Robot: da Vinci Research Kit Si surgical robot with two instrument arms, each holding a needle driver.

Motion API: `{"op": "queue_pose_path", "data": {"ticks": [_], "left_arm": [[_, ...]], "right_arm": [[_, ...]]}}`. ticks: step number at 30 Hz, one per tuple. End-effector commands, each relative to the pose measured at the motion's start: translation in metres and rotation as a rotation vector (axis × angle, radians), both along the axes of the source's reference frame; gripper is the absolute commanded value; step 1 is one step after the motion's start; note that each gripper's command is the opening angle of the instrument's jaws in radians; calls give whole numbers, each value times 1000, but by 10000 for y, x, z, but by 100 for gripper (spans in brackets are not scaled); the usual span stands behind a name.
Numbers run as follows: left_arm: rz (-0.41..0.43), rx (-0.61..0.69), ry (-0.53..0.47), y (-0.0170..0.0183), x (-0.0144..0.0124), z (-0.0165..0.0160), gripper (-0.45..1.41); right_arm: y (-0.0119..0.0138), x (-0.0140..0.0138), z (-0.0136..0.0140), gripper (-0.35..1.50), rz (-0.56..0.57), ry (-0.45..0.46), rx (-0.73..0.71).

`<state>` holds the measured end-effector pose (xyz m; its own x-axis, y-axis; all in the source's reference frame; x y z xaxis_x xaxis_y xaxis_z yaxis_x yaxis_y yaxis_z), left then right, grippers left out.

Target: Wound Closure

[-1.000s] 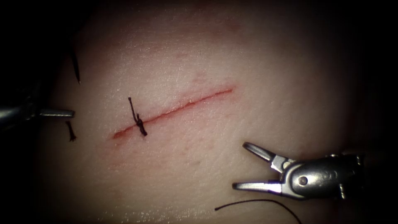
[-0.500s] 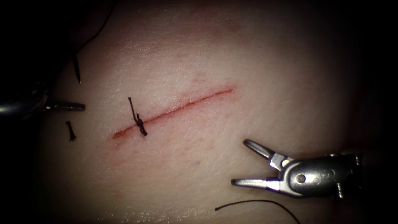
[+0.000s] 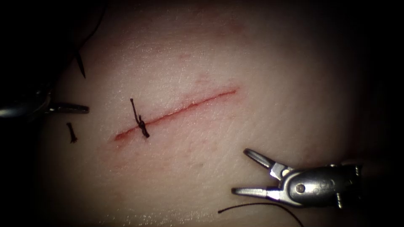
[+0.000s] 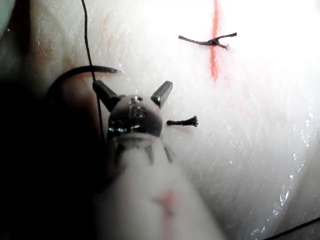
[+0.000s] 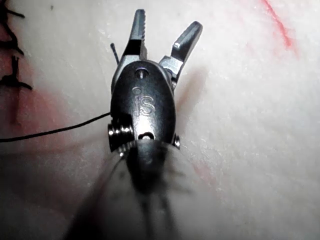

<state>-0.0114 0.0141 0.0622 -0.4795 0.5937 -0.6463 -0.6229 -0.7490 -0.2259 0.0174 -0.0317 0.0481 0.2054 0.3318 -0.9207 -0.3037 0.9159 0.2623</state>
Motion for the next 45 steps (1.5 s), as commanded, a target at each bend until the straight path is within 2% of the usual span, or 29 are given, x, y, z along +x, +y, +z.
{"op": "queue_pose_path", "data": {"ticks": [1, 9, 14, 16, 18, 23, 25, 28, 31, 38, 45], "left_arm": [[6, -4, -1, -5, -8, 2, 98], [14, -72, 10, -17, -16, -33, 98], [27, -175, 29, -24, -18, -55, 99], [91, -241, 42, -24, -29, -63, 93], [220, -312, 32, -22, -42, -62, 81], [419, -257, 57, -9, -56, -49, 79], [479, -238, 59, -2, -55, -42, 79], [596, -196, 113, 6, -47, -31, 78], [661, -165, 139, 13, -36, -27, 74], [807, -169, 308, 41, -5, -23, 71], [892, -219, 356, 71, 0, -10, 69]], "right_arm": [[-12, 5, 6, 98, -3, 1, 3], [-19, 5, 9, 98, -3, 1, 6], [-21, 5, 9, 98, -5, 3, 4], [-20, 5, 10, 98, -6, 5, 4], [-21, 6, 10, 98, -7, 7, 3], [-23, 6, 11, 98, -8, 8, 1], [-24, 5, 11, 98, -9, 8, 0], [-26, 5, 11, 98, -9, 8, -2], [-28, 5, 12, 98, -9, 8, -5], [-29, 6, 15, 98, -9, 11, -2], [-32, 11, 18, 98, -11, 19, 5]]}}
